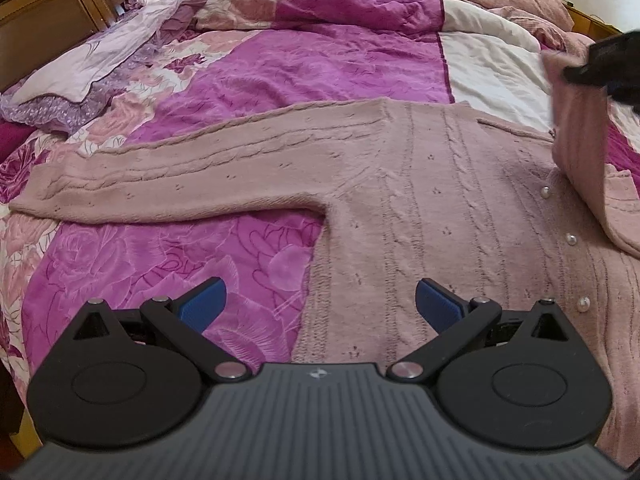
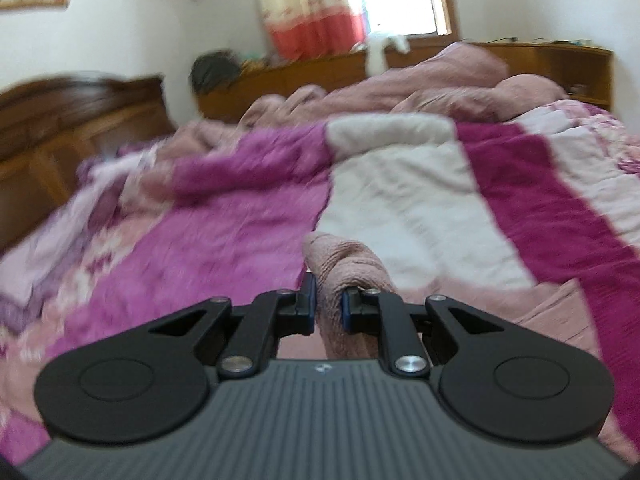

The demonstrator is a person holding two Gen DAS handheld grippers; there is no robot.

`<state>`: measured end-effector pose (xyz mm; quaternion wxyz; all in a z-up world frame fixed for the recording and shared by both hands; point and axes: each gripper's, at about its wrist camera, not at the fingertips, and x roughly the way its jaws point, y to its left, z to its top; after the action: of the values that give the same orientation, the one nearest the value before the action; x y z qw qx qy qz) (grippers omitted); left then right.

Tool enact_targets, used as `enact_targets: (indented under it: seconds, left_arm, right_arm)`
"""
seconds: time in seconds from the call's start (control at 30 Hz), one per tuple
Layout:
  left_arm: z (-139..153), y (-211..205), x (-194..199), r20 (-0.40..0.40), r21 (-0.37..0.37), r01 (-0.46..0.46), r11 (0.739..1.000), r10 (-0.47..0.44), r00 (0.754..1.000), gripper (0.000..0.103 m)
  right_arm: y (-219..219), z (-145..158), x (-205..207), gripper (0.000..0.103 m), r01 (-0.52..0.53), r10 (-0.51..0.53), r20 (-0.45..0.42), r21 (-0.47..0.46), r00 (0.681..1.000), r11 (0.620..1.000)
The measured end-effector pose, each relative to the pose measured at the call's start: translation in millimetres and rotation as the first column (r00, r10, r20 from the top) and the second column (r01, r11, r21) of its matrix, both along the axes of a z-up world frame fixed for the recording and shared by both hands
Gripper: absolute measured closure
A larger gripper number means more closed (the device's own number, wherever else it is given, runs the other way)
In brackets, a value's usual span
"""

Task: Fold small clothes
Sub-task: 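Lift the held sleeve with the right gripper and carry it across the cardigan body, then lower the sleeve onto the cardigan body and open the right gripper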

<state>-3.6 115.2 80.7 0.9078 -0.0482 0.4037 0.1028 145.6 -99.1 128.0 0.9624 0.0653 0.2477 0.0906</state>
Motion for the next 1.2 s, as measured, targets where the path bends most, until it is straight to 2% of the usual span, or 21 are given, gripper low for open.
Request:
enact_targets:
  seconds: [0.23, 0.33, 0.4, 0.43, 0.5, 0.57, 0.6, 0.67, 0.83, 0.9, 1.07, 1.2]
  left_arm:
    - [-7, 14, -4, -0.007, -0.009, -0.026, 1.000, 0.026, 1.000, 0.000]
    - [-9, 22, -7, -0.007, -0.010, -0.044, 0.999, 0.044, 0.999, 0.000]
    - [-10, 28, -8, -0.007, -0.020, -0.061, 0.998, 0.060, 0.998, 0.000]
    - [-11, 31, -8, -0.007, -0.025, -0.068, 0.997, 0.068, 0.998, 0.000]
    - [-10, 35, -9, -0.005, -0.035, -0.078, 0.996, 0.078, 0.997, 0.000]
    - [-9, 37, -10, 0.000, -0.039, -0.079, 0.996, 0.079, 0.997, 0.000]
    - [-9, 37, -9, 0.002, -0.037, -0.078, 0.996, 0.079, 0.997, 0.000]
    - [-6, 36, -9, 0.012, -0.032, -0.070, 0.997, 0.071, 0.997, 0.000]
    - [5, 26, -2, 0.038, -0.011, -0.026, 1.000, 0.026, 0.999, 0.000]
    - [10, 19, 3, 0.046, 0.000, -0.002, 1.000, 0.001, 0.999, 0.000]
    - [21, -6, 24, 0.074, 0.034, 0.067, 0.997, -0.070, 0.995, 0.000]
    - [27, -36, 42, 0.099, 0.097, 0.147, 0.984, -0.157, 0.983, 0.000]
  right_arm:
    - [50, -45, 0, 0.087, -0.108, 0.100, -0.091, -0.091, 0.991, 0.990]
    - [64, -65, 6, 0.086, -0.242, 0.223, -0.214, -0.068, 0.951, 0.968]
    - [69, -73, 4, 0.083, -0.270, 0.249, -0.258, -0.051, 0.933, 0.961]
    - [70, -75, 1, 0.077, -0.274, 0.254, -0.259, -0.043, 0.932, 0.961]
    - [68, -74, -4, 0.054, -0.289, 0.283, -0.249, 0.012, 0.926, 0.957]
    - [65, -71, -10, 0.041, -0.304, 0.313, -0.254, 0.073, 0.915, 0.950]
    - [64, -68, -12, 0.037, -0.310, 0.323, -0.251, 0.090, 0.912, 0.946]
    - [61, -64, -18, 0.036, -0.316, 0.333, -0.245, 0.104, 0.911, 0.943]
    - [32, -54, -29, 0.037, -0.284, 0.328, -0.259, 0.194, 0.909, 0.939]
    - [17, -49, -35, 0.037, -0.272, 0.319, -0.252, 0.203, 0.914, 0.941]
    - [-31, -38, -49, 0.037, -0.179, 0.216, -0.223, 0.176, 0.951, 0.968]
    - [-68, -37, -53, 0.037, -0.058, 0.077, -0.223, 0.089, 0.972, 0.994]
